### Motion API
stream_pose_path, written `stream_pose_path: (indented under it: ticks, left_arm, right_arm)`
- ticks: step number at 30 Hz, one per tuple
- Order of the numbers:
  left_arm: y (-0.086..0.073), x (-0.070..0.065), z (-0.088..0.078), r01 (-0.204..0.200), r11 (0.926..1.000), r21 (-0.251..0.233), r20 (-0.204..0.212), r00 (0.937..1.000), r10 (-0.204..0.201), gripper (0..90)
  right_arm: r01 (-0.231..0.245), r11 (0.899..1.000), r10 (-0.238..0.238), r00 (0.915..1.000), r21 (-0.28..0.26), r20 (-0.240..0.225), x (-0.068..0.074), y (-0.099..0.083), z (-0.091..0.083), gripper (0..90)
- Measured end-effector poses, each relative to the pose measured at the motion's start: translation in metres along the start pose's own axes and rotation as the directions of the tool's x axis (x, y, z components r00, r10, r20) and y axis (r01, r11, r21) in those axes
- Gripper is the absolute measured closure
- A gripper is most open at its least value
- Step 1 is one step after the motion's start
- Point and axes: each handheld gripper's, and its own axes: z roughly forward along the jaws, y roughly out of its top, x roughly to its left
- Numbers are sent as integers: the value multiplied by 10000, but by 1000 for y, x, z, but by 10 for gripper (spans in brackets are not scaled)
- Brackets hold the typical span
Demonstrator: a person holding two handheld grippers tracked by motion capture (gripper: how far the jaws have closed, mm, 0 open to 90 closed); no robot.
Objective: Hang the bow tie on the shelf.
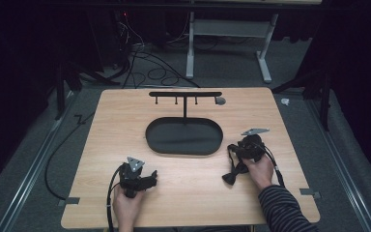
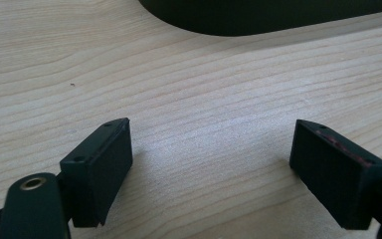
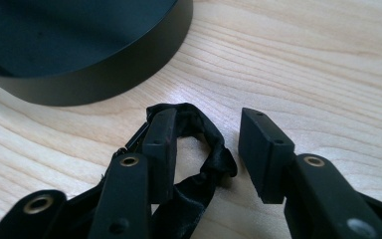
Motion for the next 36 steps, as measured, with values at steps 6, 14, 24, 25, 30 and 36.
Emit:
stream_pose_path:
  ticks: [6,14,24,25,30,36]
  left_arm:
    - [0,0,0,8,10000,0,-19,10000,-8,172]
    - [1,0,1,9,10000,14,-67,10000,-8,167]
    - [1,0,1,0,10000,15,-67,10000,0,165]
    - [1,0,1,2,10000,16,-73,10000,-1,165]
    - [1,-1,1,10,10000,15,-88,10000,-10,165]
    - [1,-1,1,16,10000,15,-93,10000,-15,165]
  right_arm:
    - [189,9989,-181,9996,-422,195,7,-8,-1,708]
    - [131,9991,-125,9998,-395,142,7,-10,-4,806]
    - [274,9994,-272,9996,-222,57,6,-8,-4,823]
    - [225,9995,-225,9997,-217,45,6,-7,-4,824]
    - [-151,9995,145,9997,-275,-206,2,-7,-5,827]
    - [-109,9977,81,9991,-673,-422,7,1,-19,828]
